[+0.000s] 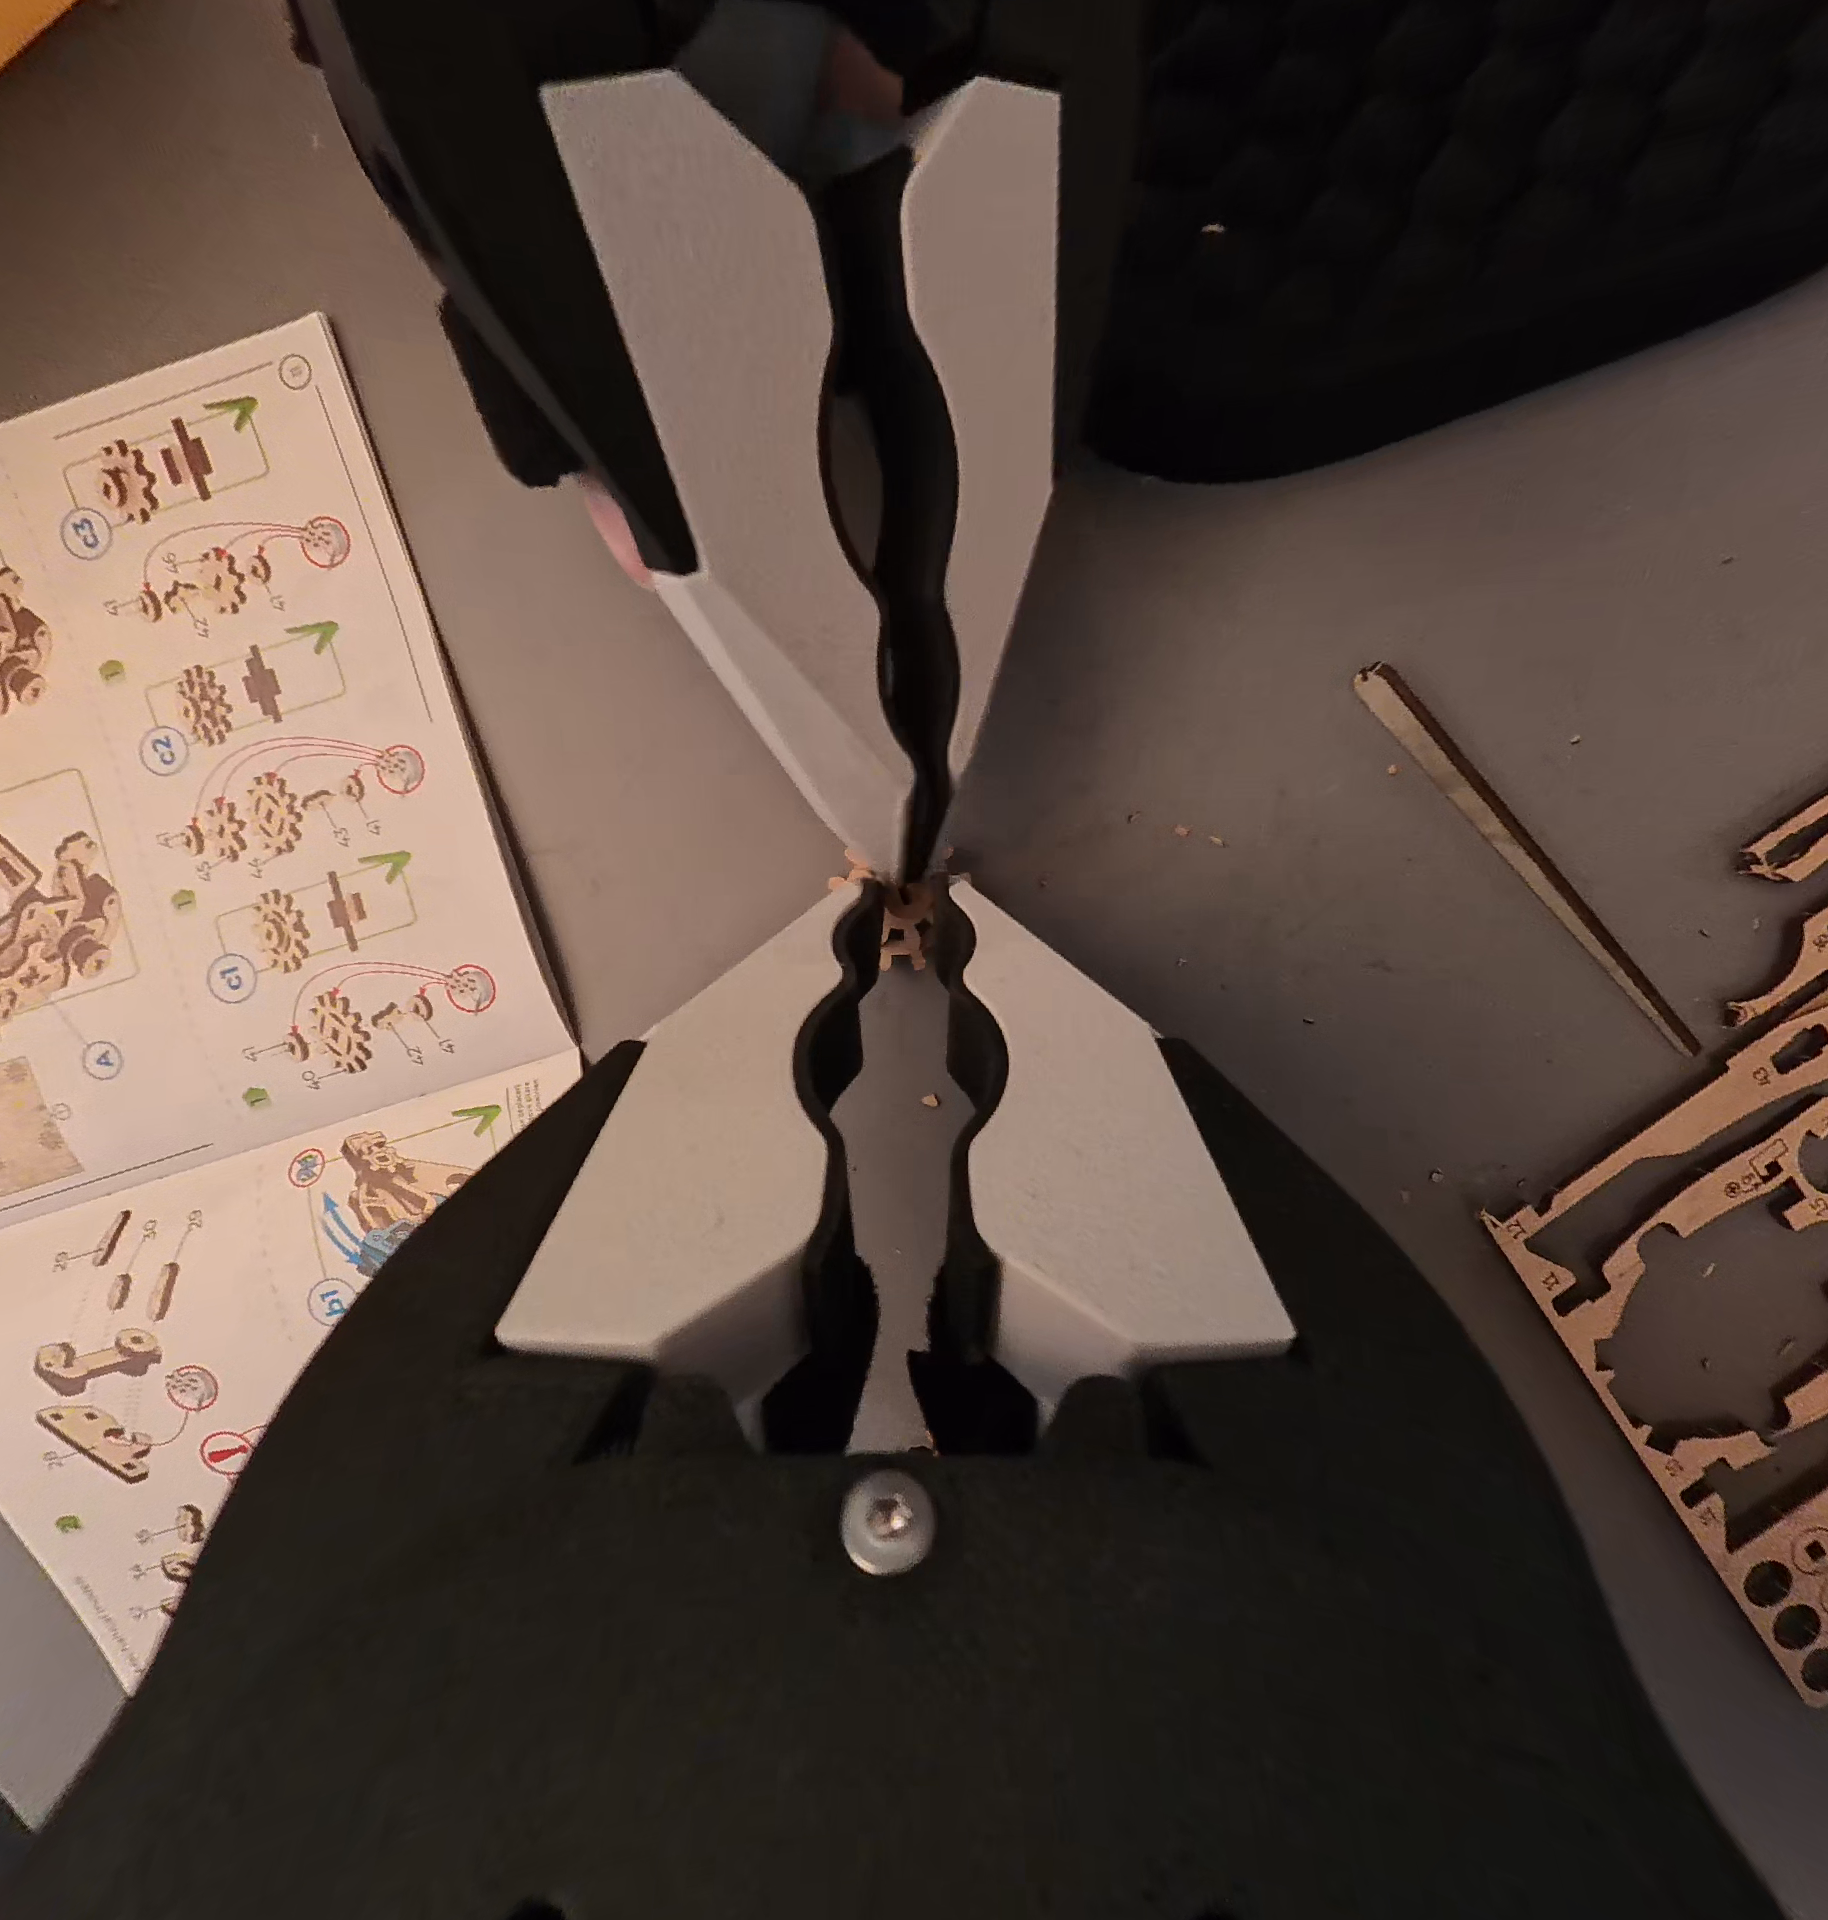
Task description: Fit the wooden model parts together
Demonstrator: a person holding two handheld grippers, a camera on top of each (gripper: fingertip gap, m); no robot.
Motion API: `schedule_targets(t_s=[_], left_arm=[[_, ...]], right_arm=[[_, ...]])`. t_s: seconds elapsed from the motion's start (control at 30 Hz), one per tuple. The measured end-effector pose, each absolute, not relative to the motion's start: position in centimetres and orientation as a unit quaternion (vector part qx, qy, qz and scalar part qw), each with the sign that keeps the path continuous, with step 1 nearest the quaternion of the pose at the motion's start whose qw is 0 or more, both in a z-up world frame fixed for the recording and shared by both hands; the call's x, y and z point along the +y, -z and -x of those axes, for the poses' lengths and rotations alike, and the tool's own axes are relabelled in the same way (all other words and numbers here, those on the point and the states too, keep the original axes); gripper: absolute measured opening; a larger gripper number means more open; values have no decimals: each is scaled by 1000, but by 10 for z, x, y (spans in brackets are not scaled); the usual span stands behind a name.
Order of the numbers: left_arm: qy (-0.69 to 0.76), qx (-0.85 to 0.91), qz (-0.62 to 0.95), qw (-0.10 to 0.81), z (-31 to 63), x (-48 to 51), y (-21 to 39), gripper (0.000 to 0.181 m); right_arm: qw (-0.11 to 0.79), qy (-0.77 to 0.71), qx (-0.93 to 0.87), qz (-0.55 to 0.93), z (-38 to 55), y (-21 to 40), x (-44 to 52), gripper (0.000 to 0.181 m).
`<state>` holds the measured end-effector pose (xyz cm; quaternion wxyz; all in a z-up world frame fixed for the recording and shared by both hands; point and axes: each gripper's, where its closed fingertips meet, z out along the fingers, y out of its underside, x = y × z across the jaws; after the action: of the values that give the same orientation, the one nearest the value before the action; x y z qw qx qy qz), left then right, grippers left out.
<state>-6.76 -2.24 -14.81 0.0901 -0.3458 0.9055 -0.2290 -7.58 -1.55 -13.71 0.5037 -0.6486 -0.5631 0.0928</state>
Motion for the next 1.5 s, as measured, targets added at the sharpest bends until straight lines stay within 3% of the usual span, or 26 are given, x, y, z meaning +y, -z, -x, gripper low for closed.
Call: schedule_targets(t_s=[0.63,0.8,1.5], left_arm=[[247,898,351,98,69,-21,150,7],[255,893,356,97,69,-21,150,7],[260,873,395,120,75,-15,142,16]], right_arm=[[496,-88,-556,662,77,137,-12,0],[527,-128,-515,664,66,113,-10,0],[497,-108,-538,672,67,136,-11,0]])
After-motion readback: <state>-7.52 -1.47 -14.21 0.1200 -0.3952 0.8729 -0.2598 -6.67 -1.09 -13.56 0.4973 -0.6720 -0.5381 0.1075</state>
